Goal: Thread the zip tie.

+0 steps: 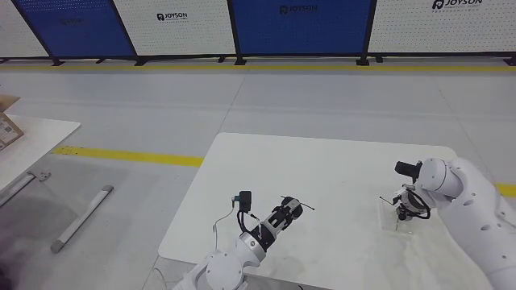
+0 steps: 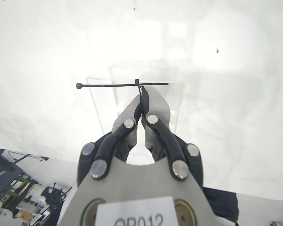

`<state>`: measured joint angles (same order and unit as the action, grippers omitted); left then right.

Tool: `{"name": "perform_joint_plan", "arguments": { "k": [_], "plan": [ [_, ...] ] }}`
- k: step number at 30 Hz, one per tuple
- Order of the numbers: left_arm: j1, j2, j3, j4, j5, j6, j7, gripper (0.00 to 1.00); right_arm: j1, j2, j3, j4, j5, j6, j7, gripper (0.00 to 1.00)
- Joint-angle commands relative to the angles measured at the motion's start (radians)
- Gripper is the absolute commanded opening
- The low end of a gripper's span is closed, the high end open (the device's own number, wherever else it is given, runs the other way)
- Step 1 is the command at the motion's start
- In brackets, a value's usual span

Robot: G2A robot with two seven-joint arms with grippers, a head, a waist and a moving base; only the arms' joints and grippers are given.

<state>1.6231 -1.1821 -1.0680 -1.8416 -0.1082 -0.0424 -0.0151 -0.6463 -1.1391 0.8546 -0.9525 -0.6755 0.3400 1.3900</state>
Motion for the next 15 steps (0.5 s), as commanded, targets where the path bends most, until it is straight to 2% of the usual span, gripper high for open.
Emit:
{"name": "perform_joint_plan", "arguments": {
  "k": [1, 6, 15],
  "plan": [
    [0.0, 0.0, 0.0, 0.0, 0.0, 0.0, 0.0, 0.0, -0.002, 0.0, 0.002, -0.003, -0.002, 0.0, 0.0, 0.0],
    [0.0, 0.0, 0.0, 0.0, 0.0, 0.0, 0.0, 0.0, -0.01, 0.005, 0.01, -0.026, 0.001, 0.0, 0.0, 0.0],
    [0.0, 0.0, 0.0, 0.0, 0.0, 0.0, 0.0, 0.0, -0.038, 0.042, 0.021, -0.101, 0.029, 0.0, 0.0, 0.0]
  ]
}}
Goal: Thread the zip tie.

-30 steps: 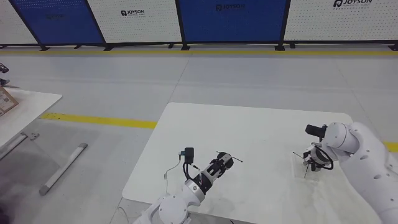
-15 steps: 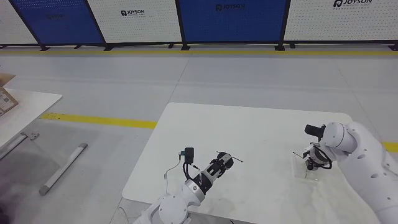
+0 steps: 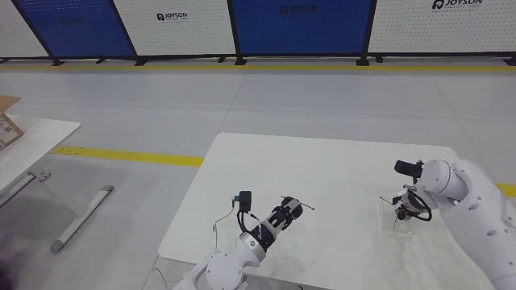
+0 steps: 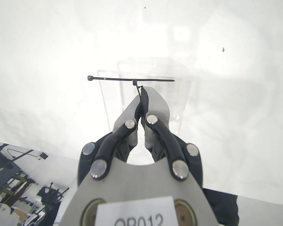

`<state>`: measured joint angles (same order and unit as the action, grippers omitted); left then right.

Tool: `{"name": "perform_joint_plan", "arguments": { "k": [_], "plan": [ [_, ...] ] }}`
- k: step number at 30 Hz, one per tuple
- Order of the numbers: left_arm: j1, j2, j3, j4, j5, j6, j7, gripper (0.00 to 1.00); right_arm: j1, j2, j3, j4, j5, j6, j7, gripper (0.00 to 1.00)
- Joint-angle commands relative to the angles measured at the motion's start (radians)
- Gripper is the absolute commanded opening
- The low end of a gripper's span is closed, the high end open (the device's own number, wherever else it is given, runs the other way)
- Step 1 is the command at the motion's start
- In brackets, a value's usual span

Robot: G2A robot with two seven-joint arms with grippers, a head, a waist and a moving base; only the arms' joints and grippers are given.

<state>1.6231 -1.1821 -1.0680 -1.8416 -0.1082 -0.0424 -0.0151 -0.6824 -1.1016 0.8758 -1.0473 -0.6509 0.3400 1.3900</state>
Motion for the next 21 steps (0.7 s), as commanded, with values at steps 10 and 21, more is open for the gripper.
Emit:
{"name": "perform_joint_plan", "arguments": {
  "k": [10, 21],
  "plan": [
    [0.0, 0.0, 0.0, 0.0, 0.0, 0.0, 0.0, 0.0, -0.021, 0.045, 0.065, -0.069, 0.059, 0.0, 0.0, 0.0],
    [0.0, 0.0, 0.0, 0.0, 0.0, 0.0, 0.0, 0.0, -0.169, 0.075, 0.308, -0.207, 0.139, 0.0, 0.0, 0.0]
  ]
}}
